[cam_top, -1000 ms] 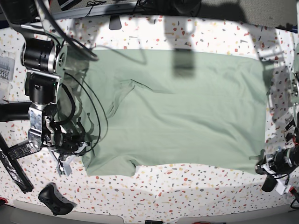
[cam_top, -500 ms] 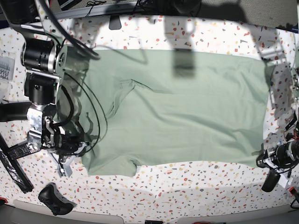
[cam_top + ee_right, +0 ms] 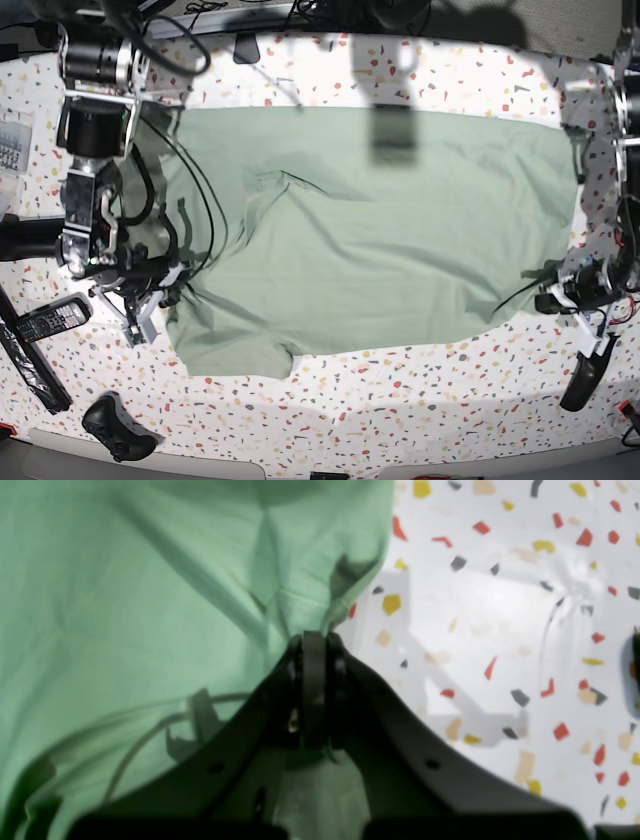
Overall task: Fold the T-shirt properly
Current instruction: 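Lift the shirt edge with both grippers and fold it lengthwise over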
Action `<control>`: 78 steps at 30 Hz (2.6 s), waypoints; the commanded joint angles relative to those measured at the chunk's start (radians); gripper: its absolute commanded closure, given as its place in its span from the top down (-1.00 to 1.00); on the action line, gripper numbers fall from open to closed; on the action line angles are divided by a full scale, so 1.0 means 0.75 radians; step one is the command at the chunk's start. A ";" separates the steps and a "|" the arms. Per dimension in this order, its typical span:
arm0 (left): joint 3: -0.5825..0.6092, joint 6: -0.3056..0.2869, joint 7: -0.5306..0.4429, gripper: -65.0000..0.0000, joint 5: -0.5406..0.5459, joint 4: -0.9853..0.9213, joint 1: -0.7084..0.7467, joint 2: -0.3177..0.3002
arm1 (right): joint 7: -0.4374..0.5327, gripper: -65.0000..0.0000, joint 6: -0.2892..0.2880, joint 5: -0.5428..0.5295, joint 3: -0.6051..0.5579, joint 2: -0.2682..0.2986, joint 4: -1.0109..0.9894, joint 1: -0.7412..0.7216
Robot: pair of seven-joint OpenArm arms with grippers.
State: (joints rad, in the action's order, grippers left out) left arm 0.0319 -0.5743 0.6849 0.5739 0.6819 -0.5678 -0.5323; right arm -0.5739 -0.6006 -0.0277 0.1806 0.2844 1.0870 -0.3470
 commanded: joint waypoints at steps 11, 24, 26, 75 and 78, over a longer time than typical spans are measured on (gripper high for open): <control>-0.007 0.117 0.066 -1.00 0.064 0.478 0.270 -0.052 | -0.034 -1.00 0.009 -0.047 0.056 0.064 0.337 0.172; -0.099 0.190 0.152 -1.00 0.027 0.768 0.388 -0.051 | -0.157 -1.00 -0.018 -0.188 0.239 0.064 0.450 0.179; -0.147 0.189 0.169 -1.00 0.030 0.769 0.388 -0.051 | -0.160 -1.00 -0.018 -0.188 0.239 0.064 0.451 0.179; -0.306 0.123 0.292 -1.00 0.202 1.181 0.798 -0.033 | -0.111 0.22 0.054 -0.247 0.241 0.022 0.411 0.078; -0.306 0.123 0.292 -1.00 0.202 1.181 0.798 -0.033 | -0.068 0.22 0.054 -0.247 0.241 0.016 0.155 -0.076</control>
State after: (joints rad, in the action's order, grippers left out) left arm -0.1905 -0.4789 0.9211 0.7113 1.5513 0.0441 -0.5404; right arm -0.6586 -0.5556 -0.2008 0.3588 0.2813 1.1740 -0.3687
